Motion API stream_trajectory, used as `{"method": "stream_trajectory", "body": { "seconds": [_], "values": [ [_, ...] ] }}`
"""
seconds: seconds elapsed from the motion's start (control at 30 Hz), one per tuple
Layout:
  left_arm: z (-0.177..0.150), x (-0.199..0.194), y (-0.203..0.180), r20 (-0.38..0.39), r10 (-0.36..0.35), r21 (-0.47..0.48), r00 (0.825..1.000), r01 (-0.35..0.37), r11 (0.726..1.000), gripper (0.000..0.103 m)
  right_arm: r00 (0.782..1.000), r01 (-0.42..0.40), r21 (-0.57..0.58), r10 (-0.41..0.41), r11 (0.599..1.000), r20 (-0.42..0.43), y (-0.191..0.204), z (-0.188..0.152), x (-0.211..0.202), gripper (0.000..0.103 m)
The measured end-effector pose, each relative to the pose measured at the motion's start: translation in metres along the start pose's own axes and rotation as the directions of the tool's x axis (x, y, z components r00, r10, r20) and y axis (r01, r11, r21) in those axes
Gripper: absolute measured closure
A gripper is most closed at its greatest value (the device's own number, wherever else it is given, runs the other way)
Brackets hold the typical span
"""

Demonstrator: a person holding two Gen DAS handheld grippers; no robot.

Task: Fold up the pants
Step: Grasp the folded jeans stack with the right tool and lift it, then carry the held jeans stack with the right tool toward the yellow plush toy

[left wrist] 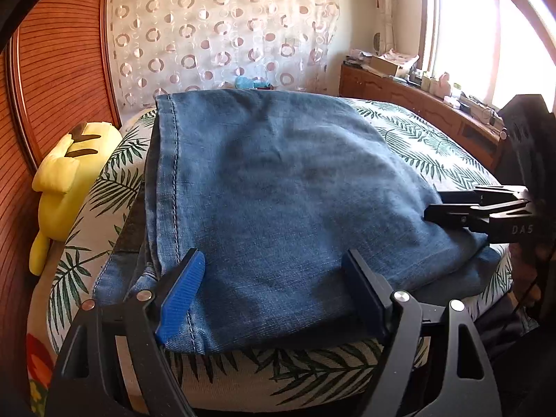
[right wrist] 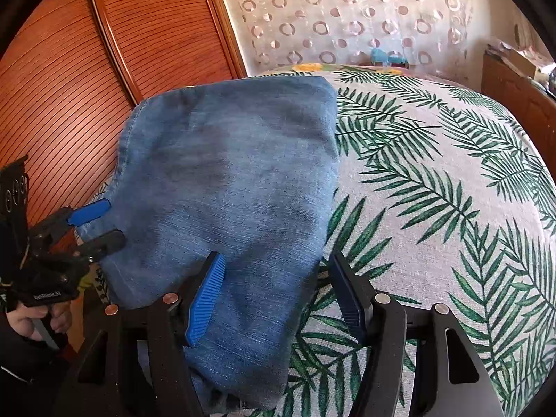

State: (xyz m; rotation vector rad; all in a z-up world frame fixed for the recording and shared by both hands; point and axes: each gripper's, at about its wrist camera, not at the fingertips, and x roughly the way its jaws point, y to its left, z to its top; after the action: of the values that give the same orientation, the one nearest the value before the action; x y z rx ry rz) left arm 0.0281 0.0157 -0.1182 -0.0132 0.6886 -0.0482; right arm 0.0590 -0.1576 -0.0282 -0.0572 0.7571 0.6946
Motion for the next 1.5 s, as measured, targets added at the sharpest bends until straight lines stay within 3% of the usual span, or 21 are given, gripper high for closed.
{"method": "stream_trajectory", "body": {
  "seconds": [0.07,0.13,0.17,0.33,0.47,0.57,0.7,0.8,0.9,0.97,1.03,1.1,1.13,1.17,1.33,1.43,1.5],
  "values": [
    [0.0,-0.001,0.001,-0.001,-0.002,0.001,1.0,0.002,1.0,0.022,0.998,-0.056,0.003,0.056,0.998,-0.012,0.002,0.002,0.001,0.074],
    [0.0,-0.004,0.002,0.001,-0.002,-0.006,1.0,0.002,1.0,0.022,0.998,-0.066,-0.012,0.066,0.998,0.002,0.006,0.008,-0.003,0.091],
    [0.001,-0.007,0.004,0.004,-0.003,-0.014,1.0,0.003,1.0,0.022,0.996,-0.085,-0.021,0.085,0.996,0.016,0.009,0.014,-0.008,0.094],
    [0.011,-0.044,0.023,0.069,0.028,-0.056,0.997,-0.024,0.998,0.022,0.983,-0.121,-0.153,0.14,0.981,0.121,0.05,0.049,-0.036,0.096],
    [0.019,-0.077,0.049,0.123,0.076,-0.095,0.989,-0.064,0.993,0.022,0.968,-0.17,-0.27,0.212,0.948,0.135,0.102,0.076,-0.034,0.096],
    [0.019,-0.098,0.073,0.153,0.135,-0.126,0.979,-0.116,0.985,0.022,0.961,-0.216,-0.329,0.26,0.919,0.095,0.138,0.087,-0.009,0.096],
    [0.016,-0.117,0.102,0.166,0.2,-0.174,0.966,-0.171,0.97,0.022,0.951,-0.3,-0.348,0.309,0.888,-0.031,0.173,0.089,0.044,0.096],
    [0.014,-0.12,0.116,0.167,0.224,-0.198,0.96,-0.19,0.962,0.022,0.938,-0.347,-0.322,0.321,0.881,-0.131,0.181,0.082,0.082,0.096],
    [0.012,-0.116,0.121,0.16,0.227,-0.213,0.961,-0.191,0.958,0.022,0.933,-0.356,-0.281,0.322,0.891,-0.162,0.174,0.088,0.102,0.096],
    [0.013,-0.111,0.12,0.156,0.218,-0.215,0.963,-0.183,0.959,0.022,0.926,-0.373,-0.263,0.34,0.89,-0.163,0.169,0.097,0.1,0.09],
    [0.013,-0.106,0.117,0.152,0.203,-0.21,0.967,-0.169,0.963,0.022,0.933,-0.358,-0.281,0.329,0.891,-0.145,0.164,0.107,0.088,0.082],
    [0.014,-0.104,0.112,0.15,0.185,-0.202,0.971,-0.154,0.967,0.022,0.953,-0.302,-0.327,0.292,0.896,-0.08,0.16,0.116,0.069,0.062],
    [0.016,-0.101,0.11,0.149,0.177,-0.198,0.973,-0.146,0.969,0.022,0.959,-0.277,-0.341,0.279,0.898,-0.044,0.156,0.12,0.059,0.047],
    [0.016,-0.101,0.107,0.15,0.171,-0.196,0.974,-0.14,0.971,0.022,0.961,-0.262,-0.349,0.275,0.9,-0.014,0.15,0.125,0.05,0.041],
    [0.024,-0.09,0.095,0.145,0.104,-0.184,0.984,-0.077,0.98,0.022,0.985,-0.137,-0.315,0.164,0.939,0.059,0.102,0.145,0.046,0.036],
    [0.023,-0.074,0.089,0.108,0.078,-0.16,0.991,-0.06,0.985,0.022,0.997,-0.052,-0.291,0.068,0.955,0.046,0.084,0.152,0.077,0.036],
    [0.02,-0.06,0.085,0.069,0.064,-0.148,0.996,-0.053,0.988,0.022,0.998,-0.057,-0.248,0.062,0.967,0.012,0.072,0.159,0.106,0.036]
  ]
}}
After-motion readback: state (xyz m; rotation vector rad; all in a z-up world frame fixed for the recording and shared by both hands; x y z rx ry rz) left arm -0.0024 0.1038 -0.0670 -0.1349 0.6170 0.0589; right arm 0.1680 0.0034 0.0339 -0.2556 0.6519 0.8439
